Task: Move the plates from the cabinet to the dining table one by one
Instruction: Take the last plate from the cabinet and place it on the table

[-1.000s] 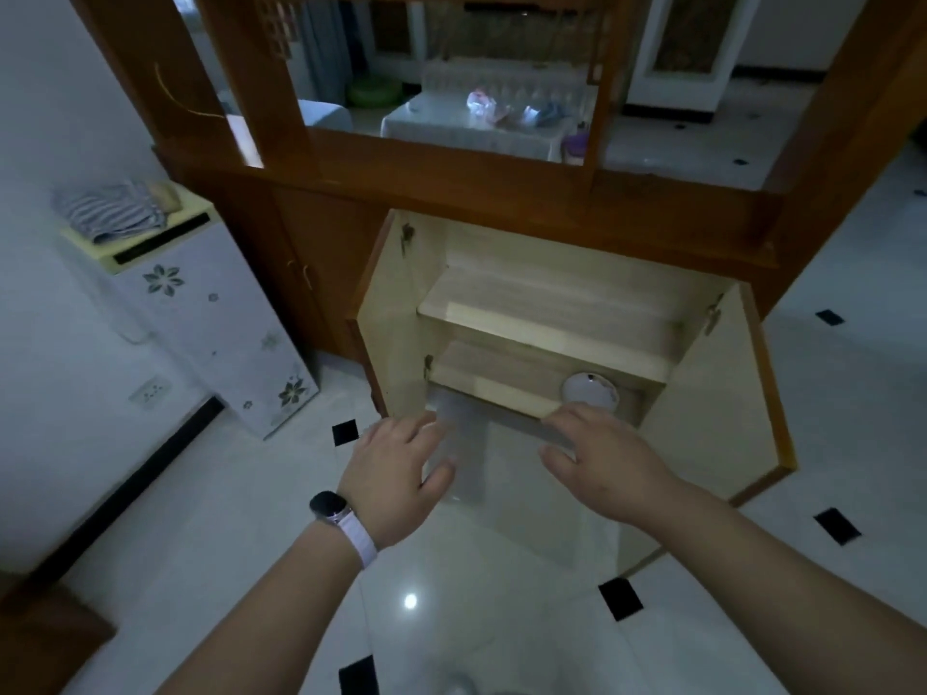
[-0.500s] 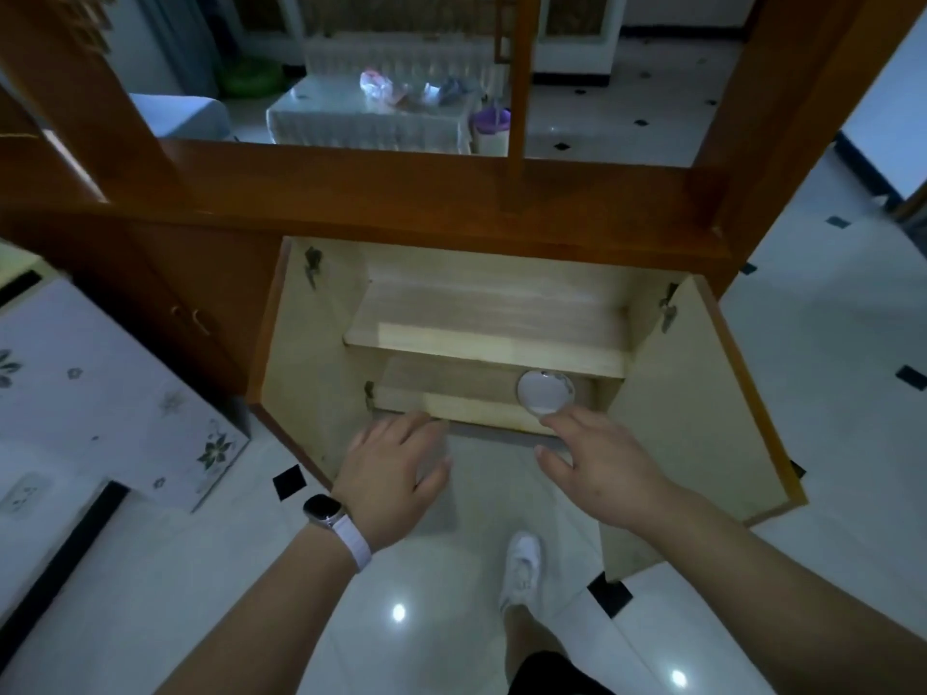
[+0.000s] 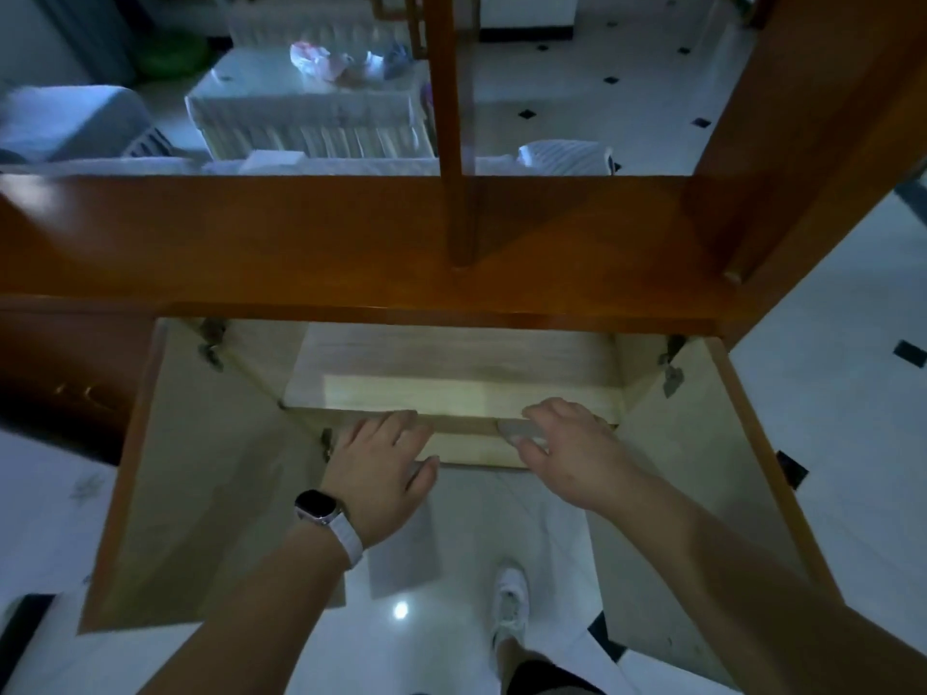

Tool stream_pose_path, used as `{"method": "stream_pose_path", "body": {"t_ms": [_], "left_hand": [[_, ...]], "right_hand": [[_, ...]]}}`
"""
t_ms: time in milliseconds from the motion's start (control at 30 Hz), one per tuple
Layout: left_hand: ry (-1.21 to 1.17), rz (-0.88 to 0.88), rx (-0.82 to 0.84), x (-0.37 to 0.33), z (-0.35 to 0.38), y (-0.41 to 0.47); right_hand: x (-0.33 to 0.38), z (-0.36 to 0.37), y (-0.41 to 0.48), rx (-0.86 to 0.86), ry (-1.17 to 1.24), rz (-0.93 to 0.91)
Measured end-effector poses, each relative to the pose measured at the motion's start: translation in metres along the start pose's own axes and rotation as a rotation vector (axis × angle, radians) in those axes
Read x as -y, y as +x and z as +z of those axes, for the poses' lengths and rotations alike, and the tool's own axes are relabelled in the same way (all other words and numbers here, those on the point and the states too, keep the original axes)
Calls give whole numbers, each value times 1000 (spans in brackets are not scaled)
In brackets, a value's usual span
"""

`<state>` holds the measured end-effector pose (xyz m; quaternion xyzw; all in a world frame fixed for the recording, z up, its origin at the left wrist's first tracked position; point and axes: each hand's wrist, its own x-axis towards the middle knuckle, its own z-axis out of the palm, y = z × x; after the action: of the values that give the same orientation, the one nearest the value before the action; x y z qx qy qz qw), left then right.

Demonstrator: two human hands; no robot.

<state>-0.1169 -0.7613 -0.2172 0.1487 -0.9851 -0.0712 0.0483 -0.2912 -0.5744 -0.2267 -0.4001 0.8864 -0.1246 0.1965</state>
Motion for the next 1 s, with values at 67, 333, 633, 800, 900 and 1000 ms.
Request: {"method": "stream_pose_path", "body": {"t_ms": [67, 333, 633, 800, 900, 1000], "left_hand": [[-10, 35, 9, 2, 8, 12], [-96, 130, 66, 20, 68, 59], [-72, 358, 156, 41, 255, 84], [-66, 351, 187, 68, 388, 92], [-46, 349, 158, 84, 455, 104], [-11, 382, 126, 95, 508, 119]], "right_hand": [[-3, -1, 10, 5, -4, 6], [-19, 41, 44, -25, 27, 100], [-73, 187, 97, -151, 83, 202], [-129, 294, 135, -133, 33, 223], [-162, 345, 159, -158, -23, 244], [-195, 386, 182, -181, -44, 247]]}}
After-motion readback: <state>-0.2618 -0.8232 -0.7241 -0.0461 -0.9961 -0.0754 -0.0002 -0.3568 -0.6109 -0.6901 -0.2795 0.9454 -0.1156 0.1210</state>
